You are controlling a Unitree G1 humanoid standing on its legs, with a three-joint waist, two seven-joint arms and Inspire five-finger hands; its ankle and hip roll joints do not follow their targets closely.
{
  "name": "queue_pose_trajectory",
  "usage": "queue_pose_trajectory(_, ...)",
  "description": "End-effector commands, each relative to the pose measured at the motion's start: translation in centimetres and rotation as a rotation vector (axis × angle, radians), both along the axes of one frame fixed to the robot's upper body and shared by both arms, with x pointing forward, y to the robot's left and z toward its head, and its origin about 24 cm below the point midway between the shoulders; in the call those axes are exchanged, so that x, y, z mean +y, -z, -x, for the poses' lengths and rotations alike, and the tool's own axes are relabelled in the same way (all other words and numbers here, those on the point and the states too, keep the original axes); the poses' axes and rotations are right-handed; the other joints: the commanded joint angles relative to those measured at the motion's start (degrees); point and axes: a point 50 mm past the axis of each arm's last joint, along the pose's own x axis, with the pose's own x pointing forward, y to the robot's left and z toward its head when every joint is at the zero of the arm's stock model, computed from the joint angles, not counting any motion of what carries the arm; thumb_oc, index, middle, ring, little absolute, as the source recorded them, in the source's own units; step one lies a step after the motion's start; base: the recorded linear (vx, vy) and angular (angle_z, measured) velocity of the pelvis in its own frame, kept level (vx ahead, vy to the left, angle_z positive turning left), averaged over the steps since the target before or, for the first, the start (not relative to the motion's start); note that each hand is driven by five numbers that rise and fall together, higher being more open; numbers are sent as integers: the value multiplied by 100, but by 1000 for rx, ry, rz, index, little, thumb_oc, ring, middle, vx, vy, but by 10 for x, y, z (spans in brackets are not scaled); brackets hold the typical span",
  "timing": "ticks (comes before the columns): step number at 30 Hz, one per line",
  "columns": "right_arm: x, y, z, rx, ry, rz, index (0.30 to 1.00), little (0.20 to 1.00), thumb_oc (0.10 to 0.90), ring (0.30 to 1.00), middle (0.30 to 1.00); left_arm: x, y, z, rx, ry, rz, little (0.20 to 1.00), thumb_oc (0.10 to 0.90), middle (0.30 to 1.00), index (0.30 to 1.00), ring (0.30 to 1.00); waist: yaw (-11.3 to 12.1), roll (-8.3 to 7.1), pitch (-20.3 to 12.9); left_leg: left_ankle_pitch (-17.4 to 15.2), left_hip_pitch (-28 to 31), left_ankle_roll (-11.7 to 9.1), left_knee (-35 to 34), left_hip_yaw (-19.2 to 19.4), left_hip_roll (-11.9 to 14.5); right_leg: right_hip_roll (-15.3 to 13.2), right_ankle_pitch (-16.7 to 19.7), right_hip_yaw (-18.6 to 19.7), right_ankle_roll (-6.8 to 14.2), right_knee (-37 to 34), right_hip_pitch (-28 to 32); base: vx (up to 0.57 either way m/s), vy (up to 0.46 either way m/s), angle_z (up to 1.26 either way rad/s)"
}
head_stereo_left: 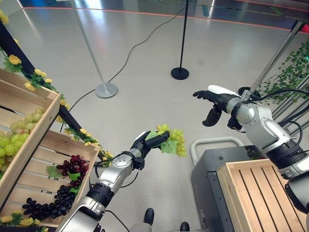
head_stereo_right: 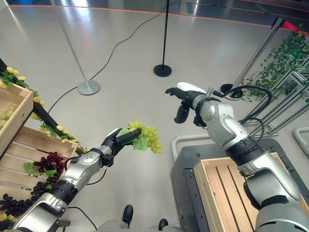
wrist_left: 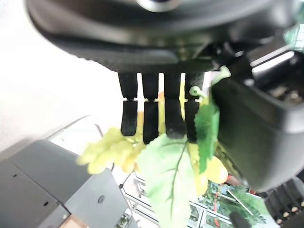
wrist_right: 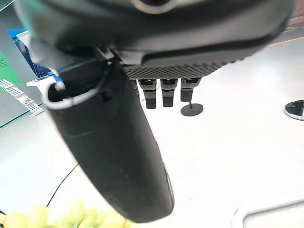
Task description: Pick up the fruits from the basket on one side to the basket on the other side
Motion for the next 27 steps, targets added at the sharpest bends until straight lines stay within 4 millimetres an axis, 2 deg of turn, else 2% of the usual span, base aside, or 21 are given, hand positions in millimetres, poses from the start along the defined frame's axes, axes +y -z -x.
queue_pose_trajectory(1, -13, -15, -1, -170, 58, -31, 900, 900, 800, 900, 900, -1, -51, -20, -287, -36, 171, 300, 400, 300, 300, 300, 23, -196, -820, -705, 457, -26, 7, 356, -80, -91, 422, 7, -50, 20, -237, 0, 0, 0)
queue_pose_trajectory(4, -19, 1, 3, -189, 90, -101, 900, 900, 800, 900, 900, -4, -61, -17, -331, -36, 201, 300, 400, 300, 300, 300, 32, -157, -808, -715, 468, -10, 7, 359, -90, -117, 418, -5, -42, 33, -238, 16, 22, 0)
queue_pose_trajectory(8, -20, 9, 6, -209, 102, -137, 900, 900, 800, 900, 900, -3, -67, -15, -356, -41, 246, 300, 400, 300, 300, 300, 51, -128, -793, -729, 492, 11, 7, 344, -114, -140, 409, -17, -33, 47, -225, 0, 0, 0)
queue_pose_trajectory(16, -18, 15, 8, -244, 105, -184, 900, 900, 800, 900, 900, 1, -83, -15, -419, -62, 309, 300, 400, 300, 300, 300, 90, -97, -820, -701, 500, 35, 7, 327, -155, -187, 428, -31, -7, 89, -249, 5, 15, 0)
queue_pose_trajectory(18, -18, 24, 10, -231, 116, -209, 900, 900, 800, 900, 900, 1, -94, -12, -457, -58, 332, 300, 400, 300, 300, 300, 152, -47, -816, -683, 482, 110, 7, 215, -187, -221, 206, -73, 4, 525, -330, 17, 49, -1)
queue_pose_trajectory(20, -19, 29, 13, -229, 123, -218, 900, 900, 800, 900, 900, 1, -103, -11, -487, -45, 335, 300, 400, 300, 300, 300, 158, 9, -738, -680, 495, 200, 12, 142, -212, -269, 61, -128, 86, 1489, -566, -5, 41, -3)
queue_pose_trajectory(21, -24, 34, 18, -234, 136, -238, 900, 900, 800, 900, 900, 2, -113, -8, -523, -22, 335, 300, 400, 300, 300, 300, 123, 67, -595, -603, 454, 266, 82, 22, -236, -265, 157, -47, 199, 2549, -1059, -38, 0, -5)
queue_pose_trajectory(22, -29, 39, 22, -233, 149, -249, 900, 900, 800, 900, 900, 1, -118, -6, -544, -1, 347, 300, 400, 300, 300, 300, 73, 90, -476, -562, 436, 299, 134, -141, -269, -216, 275, 182, 212, 2974, -1340, -15, -81, 16)
queue_pose_trajectory(23, -34, 46, 27, -221, 164, -259, 900, 900, 800, 900, 900, 0, -122, -5, -558, 25, 370, 300, 400, 300, 300, 300, 17, 82, -367, -555, 435, 328, 180, -342, -322, -153, 427, 433, 179, 3065, -1530, 44, -170, 42)
queue_pose_trajectory(24, -37, 53, 30, -210, 180, -265, 900, 900, 800, 900, 900, -3, -124, -5, -568, 48, 385, 300, 400, 300, 300, 300, -49, 49, -316, -536, 461, 336, 169, -522, -378, -78, 437, 641, 147, 2802, -1541, 58, -174, 56)
queue_pose_trajectory(25, -37, 55, 30, -205, 179, -266, 900, 900, 800, 900, 900, -4, -125, -5, -576, 52, 387, 300, 400, 300, 300, 300, -78, 46, -296, -528, 481, 338, 159, -578, -386, -58, 438, 672, 139, 2727, -1517, 82, -270, 88)
queue_pose_trajectory(26, -43, 61, 32, -200, 201, -264, 900, 900, 800, 900, 900, -7, -134, -7, -605, 95, 407, 300, 400, 300, 300, 300, -201, -1, -305, -583, 510, 338, 163, -866, -461, 33, 464, 1094, 75, 1873, -1484, 63, -206, 87)
queue_pose_trajectory(27, -43, 61, 32, -200, 200, -264, 900, 900, 800, 900, 900, -7, -135, -7, -608, 96, 408, 300, 400, 300, 300, 300, -224, 8, -303, -596, 522, 339, 162, -895, -453, 41, 482, 1094, 69, 1778, -1444, 98, -360, 130)
